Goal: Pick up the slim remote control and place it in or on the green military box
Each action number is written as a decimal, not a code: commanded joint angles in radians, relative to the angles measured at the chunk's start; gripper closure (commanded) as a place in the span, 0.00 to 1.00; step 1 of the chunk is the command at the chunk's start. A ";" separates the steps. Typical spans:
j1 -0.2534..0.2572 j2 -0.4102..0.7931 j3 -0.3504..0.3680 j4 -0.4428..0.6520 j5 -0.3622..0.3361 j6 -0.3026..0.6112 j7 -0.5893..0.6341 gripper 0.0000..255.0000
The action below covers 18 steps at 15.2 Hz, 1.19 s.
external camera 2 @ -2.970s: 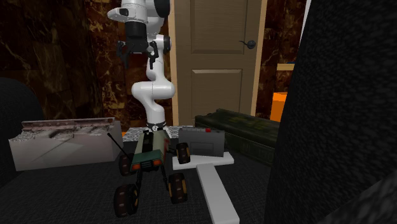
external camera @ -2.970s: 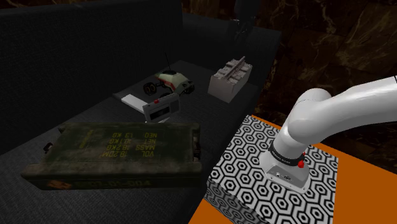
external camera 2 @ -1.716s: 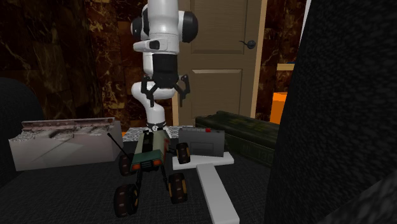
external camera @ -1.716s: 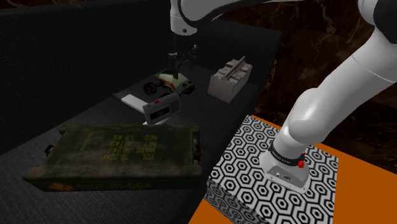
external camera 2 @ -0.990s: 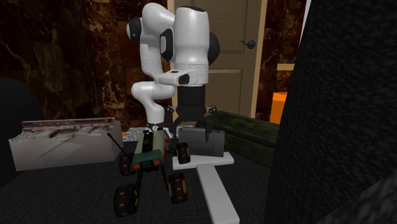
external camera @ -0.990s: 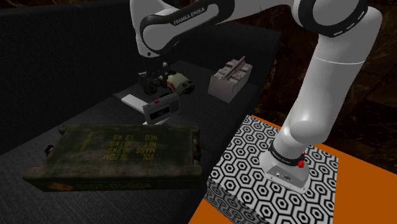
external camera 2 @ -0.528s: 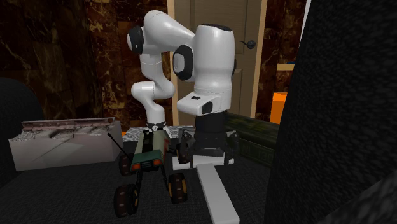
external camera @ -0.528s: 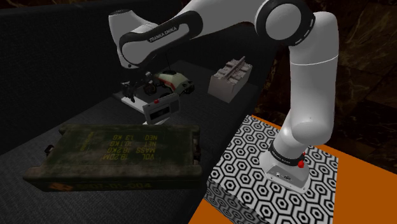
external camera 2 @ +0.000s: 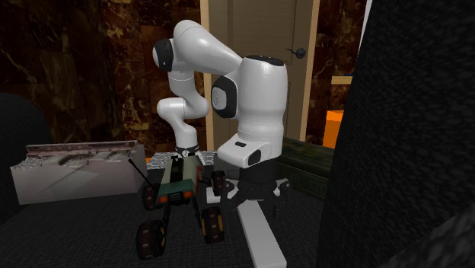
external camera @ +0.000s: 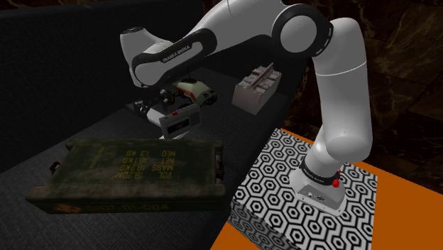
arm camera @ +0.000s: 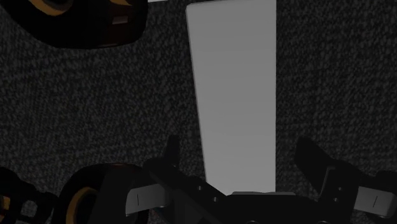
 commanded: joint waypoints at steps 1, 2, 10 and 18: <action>0.002 0.008 -0.001 -0.005 -0.003 0.013 0.003 0.00; 0.002 0.008 -0.001 -0.005 -0.003 0.013 0.003 0.00; 0.002 0.008 -0.001 -0.005 -0.003 0.013 0.003 1.00; 0.002 0.008 -0.001 -0.005 -0.003 0.013 0.003 1.00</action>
